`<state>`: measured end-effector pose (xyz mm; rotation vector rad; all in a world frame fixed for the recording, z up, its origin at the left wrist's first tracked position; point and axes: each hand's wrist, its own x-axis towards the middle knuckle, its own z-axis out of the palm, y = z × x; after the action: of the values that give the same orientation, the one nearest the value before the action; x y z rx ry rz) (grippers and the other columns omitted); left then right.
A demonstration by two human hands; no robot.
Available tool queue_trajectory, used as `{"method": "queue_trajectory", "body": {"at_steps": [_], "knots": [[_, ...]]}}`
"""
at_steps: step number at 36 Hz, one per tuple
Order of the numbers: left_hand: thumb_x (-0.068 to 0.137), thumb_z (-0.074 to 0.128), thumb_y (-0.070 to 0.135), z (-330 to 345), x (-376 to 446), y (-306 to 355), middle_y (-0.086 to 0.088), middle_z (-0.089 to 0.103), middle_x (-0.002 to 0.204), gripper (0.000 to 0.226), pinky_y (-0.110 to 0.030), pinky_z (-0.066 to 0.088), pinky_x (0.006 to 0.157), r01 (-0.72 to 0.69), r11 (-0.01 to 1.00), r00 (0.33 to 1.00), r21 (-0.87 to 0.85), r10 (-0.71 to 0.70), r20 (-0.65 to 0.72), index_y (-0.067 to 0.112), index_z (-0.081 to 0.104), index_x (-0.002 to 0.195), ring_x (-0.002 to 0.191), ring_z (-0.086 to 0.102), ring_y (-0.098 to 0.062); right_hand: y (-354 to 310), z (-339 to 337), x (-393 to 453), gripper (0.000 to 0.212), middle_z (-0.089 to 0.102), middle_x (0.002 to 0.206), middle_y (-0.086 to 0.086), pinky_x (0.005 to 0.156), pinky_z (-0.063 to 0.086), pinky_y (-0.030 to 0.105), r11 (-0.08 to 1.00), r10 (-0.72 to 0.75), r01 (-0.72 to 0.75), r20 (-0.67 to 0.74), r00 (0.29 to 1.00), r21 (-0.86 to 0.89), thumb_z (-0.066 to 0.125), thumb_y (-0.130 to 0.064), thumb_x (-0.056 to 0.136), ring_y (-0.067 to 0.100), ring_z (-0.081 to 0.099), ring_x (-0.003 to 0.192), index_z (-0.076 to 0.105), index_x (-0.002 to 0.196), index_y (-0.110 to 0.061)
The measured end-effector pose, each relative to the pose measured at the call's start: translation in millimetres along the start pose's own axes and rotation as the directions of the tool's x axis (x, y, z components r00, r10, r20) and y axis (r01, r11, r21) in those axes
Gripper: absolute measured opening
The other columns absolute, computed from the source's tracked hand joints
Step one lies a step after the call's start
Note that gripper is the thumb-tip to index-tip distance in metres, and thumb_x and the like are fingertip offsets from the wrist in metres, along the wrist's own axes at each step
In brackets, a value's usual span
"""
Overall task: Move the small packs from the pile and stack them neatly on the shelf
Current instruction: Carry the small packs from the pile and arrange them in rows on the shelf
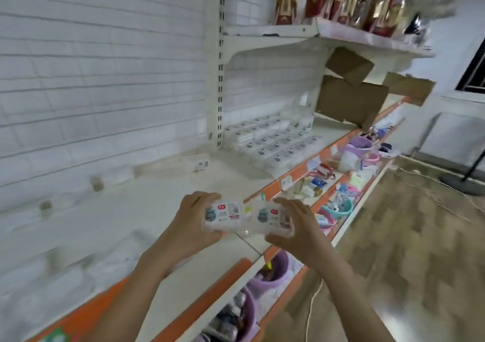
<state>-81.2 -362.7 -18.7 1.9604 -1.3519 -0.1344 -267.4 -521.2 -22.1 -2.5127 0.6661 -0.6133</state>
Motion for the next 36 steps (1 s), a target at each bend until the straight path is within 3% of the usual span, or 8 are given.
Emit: {"method": "queue_trajectory", "body": {"at_steps": [4,7,14,18,25,28,32,36], "knots": [[0.05,0.051,0.052,54.2,14.2,31.5,0.006,0.038,0.118,0.087,-0.014,0.023,0.084,0.012,1.0,0.999,0.014,-0.012,0.037,0.021,0.041,0.131,0.108,0.028,-0.007,50.9,-28.4,-27.8,0.071,0.039,0.119,-0.013,0.092,0.035,0.021,0.995,0.095,-0.094,-0.043,0.995,0.022,0.077,-0.035,0.072,0.008,0.038,0.111,0.041,0.133,-0.025],[0.046,0.042,0.057,89.9,26.1,51.0,0.004,0.039,0.122,0.093,-0.014,0.022,0.085,-0.002,1.0,0.998,0.025,0.001,0.059,0.02,0.042,0.131,0.116,0.032,-0.013,88.4,-44.1,-42.6,0.072,0.041,0.118,-0.011,0.094,0.041,0.026,0.993,0.116,-0.114,-0.06,0.991,0.025,0.08,-0.034,0.068,0.01,0.042,0.11,0.045,0.13,-0.023],[0.049,0.048,0.059,152.0,48.6,89.8,0.008,0.036,0.124,0.089,-0.005,0.02,0.08,-0.004,1.0,0.995,-0.011,0.006,0.104,0.023,0.041,0.13,0.114,0.026,-0.003,156.4,-73.3,-66.6,0.072,0.043,0.126,-0.008,0.101,0.041,0.042,0.985,0.164,-0.162,-0.033,0.986,0.051,0.079,-0.032,0.07,0.018,0.04,0.125,0.044,0.132,-0.026],[0.057,0.059,0.045,179.3,63.0,101.3,0.006,0.038,0.126,0.078,-0.009,0.021,0.083,-0.008,1.0,0.988,-0.005,0.009,0.152,0.023,0.04,0.13,0.114,0.027,-0.003,184.6,-76.5,-70.4,0.075,0.043,0.122,-0.008,0.093,0.047,0.036,0.977,0.209,-0.208,-0.014,0.978,0.054,0.08,-0.032,0.069,0.017,0.047,0.113,0.043,0.133,-0.028],[0.05,0.049,0.066,198.1,115.5,111.4,0.01,0.038,0.124,0.091,-0.013,0.024,0.09,-0.019,1.0,0.989,0.009,0.018,0.146,0.024,0.04,0.131,0.118,0.031,-0.004,227.0,-76.2,-45.9,0.075,0.035,0.117,-0.021,0.095,0.047,0.035,0.977,0.189,-0.186,-0.024,0.982,0.101,0.079,-0.036,0.067,0.013,0.048,0.11,0.043,0.132,-0.029],[0.053,0.051,0.064,201.1,151.4,109.2,0.01,0.036,0.128,0.091,-0.016,0.023,0.093,-0.024,0.998,0.991,0.055,0.017,0.131,0.024,0.039,0.134,0.12,0.03,-0.005,244.2,-84.7,-18.4,0.073,0.031,0.119,-0.021,0.095,0.049,0.028,0.985,0.129,-0.122,-0.047,0.99,0.123,0.078,-0.034,0.069,0.009,0.048,0.111,0.042,0.132,-0.027],[0.055,0.058,0.062,199.6,214.0,100.8,0.01,0.038,0.124,0.089,-0.012,0.022,0.089,-0.023,0.997,0.997,0.072,0.018,0.07,0.024,0.04,0.135,0.115,0.034,-0.004,267.6,-104.5,33.0,0.071,0.029,0.119,-0.02,0.083,0.041,0.001,0.99,0.085,-0.081,-0.036,0.996,0.117,0.077,-0.033,0.072,-0.002,0.047,0.098,0.042,0.133,-0.024],[0.072,0.077,0.038,192.1,290.4,94.0,0.004,0.041,0.123,0.075,-0.014,0.025,0.09,-0.008,0.991,1.0,0.135,0.012,-0.026,0.016,0.043,0.136,0.118,0.041,-0.013,287.4,-132.0,99.3,0.07,0.029,0.117,-0.021,0.072,0.044,0.003,0.993,0.025,-0.021,-0.038,0.999,0.113,0.074,-0.032,0.075,-0.001,0.046,0.1,0.039,0.135,-0.028]]}}
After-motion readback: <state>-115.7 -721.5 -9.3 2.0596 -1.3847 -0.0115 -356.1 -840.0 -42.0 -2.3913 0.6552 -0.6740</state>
